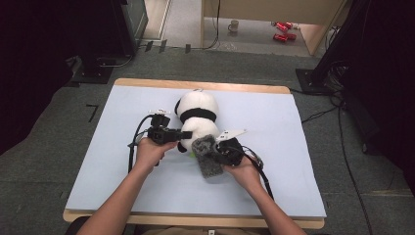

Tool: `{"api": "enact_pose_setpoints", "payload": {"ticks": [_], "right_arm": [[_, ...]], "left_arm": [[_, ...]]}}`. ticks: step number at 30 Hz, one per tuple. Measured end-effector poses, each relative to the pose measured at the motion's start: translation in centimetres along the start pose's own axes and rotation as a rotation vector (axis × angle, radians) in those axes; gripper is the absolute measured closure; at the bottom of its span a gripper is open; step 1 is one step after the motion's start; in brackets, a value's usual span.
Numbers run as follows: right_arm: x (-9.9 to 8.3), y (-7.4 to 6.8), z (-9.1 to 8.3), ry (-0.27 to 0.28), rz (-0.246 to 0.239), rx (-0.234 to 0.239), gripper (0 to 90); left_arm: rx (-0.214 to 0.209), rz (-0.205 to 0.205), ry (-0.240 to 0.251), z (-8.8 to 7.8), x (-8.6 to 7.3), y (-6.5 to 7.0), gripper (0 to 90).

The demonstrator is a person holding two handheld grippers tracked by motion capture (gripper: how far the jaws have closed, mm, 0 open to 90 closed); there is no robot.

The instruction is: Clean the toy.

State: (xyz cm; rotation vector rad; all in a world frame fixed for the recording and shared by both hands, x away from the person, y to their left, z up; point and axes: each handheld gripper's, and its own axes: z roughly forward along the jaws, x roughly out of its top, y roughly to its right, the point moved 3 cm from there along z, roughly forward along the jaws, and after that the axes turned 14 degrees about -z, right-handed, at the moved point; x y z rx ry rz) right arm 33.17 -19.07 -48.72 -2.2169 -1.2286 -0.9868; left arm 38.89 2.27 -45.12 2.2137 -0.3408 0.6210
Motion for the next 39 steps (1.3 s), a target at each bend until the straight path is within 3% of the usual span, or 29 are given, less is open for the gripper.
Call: {"api": "enact_pose_setpoints", "payload": {"ticks": [3, 6, 9, 11, 16, 20, 24, 32, 34, 39], "right_arm": [[-0.5, 0.1, 0.7, -0.06, 0.004, -0.017, 79.7], [-0.7, 0.3, 0.9, -0.065, 0.034, -0.007, 79.6], [-0.3, 0.4, 0.4, -0.062, 0.08, 0.012, 79.6], [0.2, 0.4, 0.0, -0.047, 0.075, 0.01, 79.7], [1.4, 1.2, -2.1, 0.016, 0.083, -0.026, 79.7], [1.4, 3.0, -4.1, 0.06, 0.127, -0.073, 79.6], [0.5, 4.7, -5.0, 0.054, 0.181, -0.113, 79.6], [-0.8, 7.5, -4.3, 0.018, 0.275, -0.165, 78.9], [-1.0, 8.0, -3.7, -0.003, 0.279, -0.181, 78.8], [-1.4, 8.8, -2.2, -0.037, 0.278, -0.193, 78.0]], "left_arm": [[0.012, 0.002, 0.015, -0.5, 0.3, -0.1, 68.0], [0.025, 0.003, 0.039, -1.3, 0.7, -0.5, 68.0], [0.061, 0.034, 0.063, -2.0, 1.0, -0.6, 68.0], [0.071, 0.042, 0.073, -2.3, 1.2, -0.8, 68.1], [0.075, 0.016, 0.099, -3.6, 1.6, -1.9, 68.2], [0.107, -0.001, 0.135, -5.0, 2.0, -3.2, 68.2], [0.105, -0.024, 0.151, -6.3, 2.1, -4.6, 68.1], [0.073, -0.067, 0.145, -7.0, 1.1, -6.6, 67.3], [0.072, -0.049, 0.132, -6.9, 0.7, -6.8, 66.3], [0.06, -0.073, 0.148, -7.0, 0.2, -7.1, 62.9]]}}
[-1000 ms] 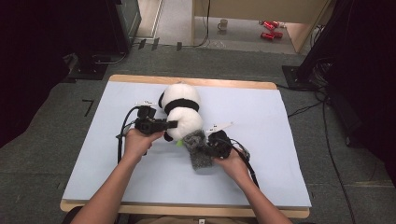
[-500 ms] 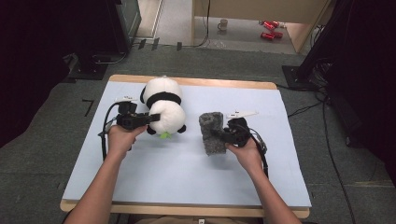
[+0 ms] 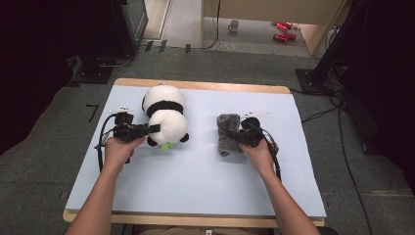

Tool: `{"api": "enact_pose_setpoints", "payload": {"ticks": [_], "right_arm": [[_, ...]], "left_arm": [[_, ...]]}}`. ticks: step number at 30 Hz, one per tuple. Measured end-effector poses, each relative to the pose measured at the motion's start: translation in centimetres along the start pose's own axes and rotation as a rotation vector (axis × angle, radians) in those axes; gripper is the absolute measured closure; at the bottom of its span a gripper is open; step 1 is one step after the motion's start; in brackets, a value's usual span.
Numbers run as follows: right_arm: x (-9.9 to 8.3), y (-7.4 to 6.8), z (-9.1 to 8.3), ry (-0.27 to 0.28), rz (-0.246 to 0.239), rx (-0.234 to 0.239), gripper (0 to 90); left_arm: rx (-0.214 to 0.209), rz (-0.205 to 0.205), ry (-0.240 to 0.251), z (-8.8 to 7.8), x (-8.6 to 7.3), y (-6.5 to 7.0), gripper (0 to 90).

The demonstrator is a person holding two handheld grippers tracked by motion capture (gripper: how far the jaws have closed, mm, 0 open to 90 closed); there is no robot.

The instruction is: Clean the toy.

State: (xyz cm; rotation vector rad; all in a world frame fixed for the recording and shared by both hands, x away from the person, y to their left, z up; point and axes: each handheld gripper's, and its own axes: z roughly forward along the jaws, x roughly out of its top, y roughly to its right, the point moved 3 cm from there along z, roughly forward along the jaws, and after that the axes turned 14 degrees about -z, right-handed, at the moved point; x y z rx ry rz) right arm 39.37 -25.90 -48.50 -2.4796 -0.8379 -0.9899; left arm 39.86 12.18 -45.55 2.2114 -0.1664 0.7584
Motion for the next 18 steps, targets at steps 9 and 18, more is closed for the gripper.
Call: {"api": "enact_pose_setpoints", "payload": {"ticks": [9, 18], "right_arm": [[-0.3, 0.7, 1.6, -0.025, -0.013, -0.006, 68.7], [-0.1, 1.3, 0.6, 0.023, 0.044, 0.027, 43.2]], "left_arm": [[0.029, 0.032, 0.022, -0.2, -0.4, 0.1, 52.4], [0.031, 0.057, 0.02, -0.4, 0.0, 0.2, 39.3]]}}
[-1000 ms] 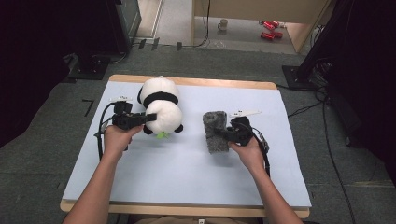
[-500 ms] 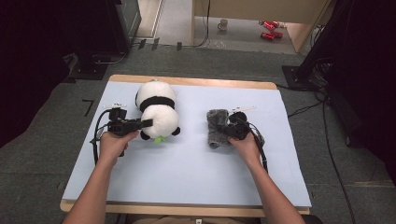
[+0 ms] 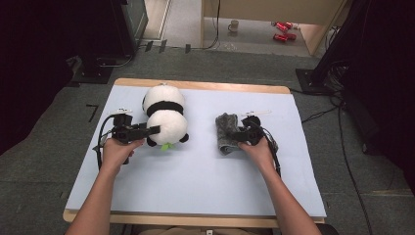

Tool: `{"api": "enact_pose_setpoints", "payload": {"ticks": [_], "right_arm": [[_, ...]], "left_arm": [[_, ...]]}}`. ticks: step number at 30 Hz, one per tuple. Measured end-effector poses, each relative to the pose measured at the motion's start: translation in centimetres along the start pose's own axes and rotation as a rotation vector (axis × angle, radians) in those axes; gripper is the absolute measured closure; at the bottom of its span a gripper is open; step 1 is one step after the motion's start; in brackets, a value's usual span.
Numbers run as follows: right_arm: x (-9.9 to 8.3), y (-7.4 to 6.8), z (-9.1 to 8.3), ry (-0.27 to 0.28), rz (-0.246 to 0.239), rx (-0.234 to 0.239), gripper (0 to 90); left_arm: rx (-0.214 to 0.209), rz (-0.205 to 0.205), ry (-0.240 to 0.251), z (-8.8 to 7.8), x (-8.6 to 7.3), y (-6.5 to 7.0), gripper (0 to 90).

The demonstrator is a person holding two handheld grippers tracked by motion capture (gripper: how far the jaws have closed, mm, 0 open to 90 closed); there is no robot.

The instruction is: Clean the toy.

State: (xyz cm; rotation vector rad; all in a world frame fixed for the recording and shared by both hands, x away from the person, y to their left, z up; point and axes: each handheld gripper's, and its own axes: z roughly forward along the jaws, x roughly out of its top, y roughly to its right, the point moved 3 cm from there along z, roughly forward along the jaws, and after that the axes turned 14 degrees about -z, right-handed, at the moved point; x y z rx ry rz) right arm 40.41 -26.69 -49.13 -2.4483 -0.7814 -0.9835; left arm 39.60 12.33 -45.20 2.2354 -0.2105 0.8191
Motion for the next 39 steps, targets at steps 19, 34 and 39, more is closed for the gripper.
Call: {"api": "enact_pose_setpoints", "payload": {"ticks": [19, 34, 39], "right_arm": [[0.3, 1.3, -4.8, 0.129, -0.026, -0.042, 39.1], [-2.5, 5.6, -6.8, 0.111, -0.026, -0.167, 49.4], [-3.6, 6.8, -6.6, 0.086, 0.002, -0.177, 50.9]], "left_arm": [[0.033, 0.061, 0.074, -3.5, 0.8, -0.6, 36.4], [0.14, 0.115, -0.008, -3.9, -0.8, -4.1, 36.7], [0.205, 0.139, -0.049, -3.5, -1.6, -5.7, 37.7]]}}
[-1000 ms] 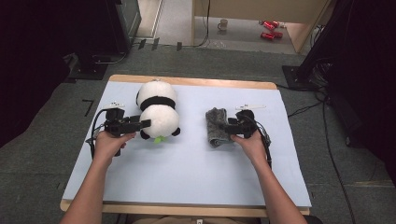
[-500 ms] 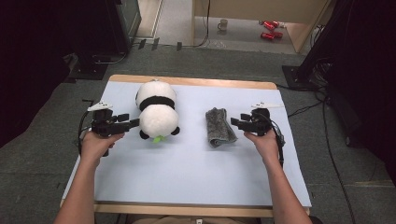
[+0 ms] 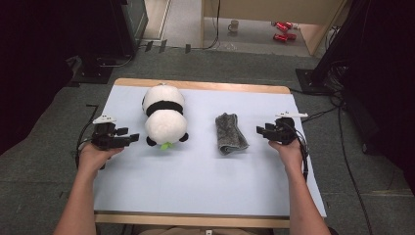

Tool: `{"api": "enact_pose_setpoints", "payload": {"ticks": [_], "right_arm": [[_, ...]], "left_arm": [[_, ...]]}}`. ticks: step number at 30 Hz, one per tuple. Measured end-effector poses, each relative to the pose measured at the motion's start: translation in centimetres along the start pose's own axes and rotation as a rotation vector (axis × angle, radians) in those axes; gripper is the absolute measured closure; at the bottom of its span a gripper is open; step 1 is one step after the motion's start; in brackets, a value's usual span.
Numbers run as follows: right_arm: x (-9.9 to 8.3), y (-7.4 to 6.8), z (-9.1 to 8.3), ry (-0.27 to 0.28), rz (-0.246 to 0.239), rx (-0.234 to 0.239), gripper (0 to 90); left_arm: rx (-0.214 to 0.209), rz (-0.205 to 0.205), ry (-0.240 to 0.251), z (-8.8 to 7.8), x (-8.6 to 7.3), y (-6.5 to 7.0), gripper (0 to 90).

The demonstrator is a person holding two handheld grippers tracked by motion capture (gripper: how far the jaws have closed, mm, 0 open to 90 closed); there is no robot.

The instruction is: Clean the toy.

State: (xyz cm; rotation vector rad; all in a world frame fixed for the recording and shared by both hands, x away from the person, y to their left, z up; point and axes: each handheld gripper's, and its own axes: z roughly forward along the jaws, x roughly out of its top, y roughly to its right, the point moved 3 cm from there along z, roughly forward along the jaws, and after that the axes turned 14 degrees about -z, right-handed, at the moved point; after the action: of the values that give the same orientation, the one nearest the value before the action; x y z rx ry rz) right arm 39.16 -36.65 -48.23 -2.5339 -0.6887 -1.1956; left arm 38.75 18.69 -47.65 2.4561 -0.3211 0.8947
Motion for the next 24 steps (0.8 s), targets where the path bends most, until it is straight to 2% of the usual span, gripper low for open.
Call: {"api": "enact_pose_setpoints", "payload": {"ticks": [6, 10, 14, 16, 21, 24], "right_arm": [[-1.0, 0.9, 0.3, -0.019, -0.023, -0.027, 51.8], [-1.8, 1.6, 0.6, -0.041, 0.002, -0.044, 51.8], [-2.5, 2.0, 1.0, -0.07, 0.003, -0.064, 51.8], [-2.8, 2.1, 1.3, -0.093, 0.001, -0.07, 51.8], [-3.0, 1.9, 1.5, -0.083, -0.02, -0.088, 50.5], [-3.1, 1.3, 1.9, -0.07, -0.084, -0.114, 44.1]], "left_arm": [[0.045, -0.011, -0.02, 0.6, -0.6, -1.2, 37.6], [0.079, 0.014, -0.035, 1.0, -1.0, -1.8, 37.6], [0.108, 0.04, -0.055, 1.5, -1.5, -2.4, 37.4], [0.101, 0.069, -0.04, 1.6, -1.6, -2.5, 37.3], [0.11, 0.121, -0.036, 1.8, -1.8, -2.5, 36.0], [0.104, 0.114, -0.04, 1.8, -1.8, -2.4, 32.5]]}}
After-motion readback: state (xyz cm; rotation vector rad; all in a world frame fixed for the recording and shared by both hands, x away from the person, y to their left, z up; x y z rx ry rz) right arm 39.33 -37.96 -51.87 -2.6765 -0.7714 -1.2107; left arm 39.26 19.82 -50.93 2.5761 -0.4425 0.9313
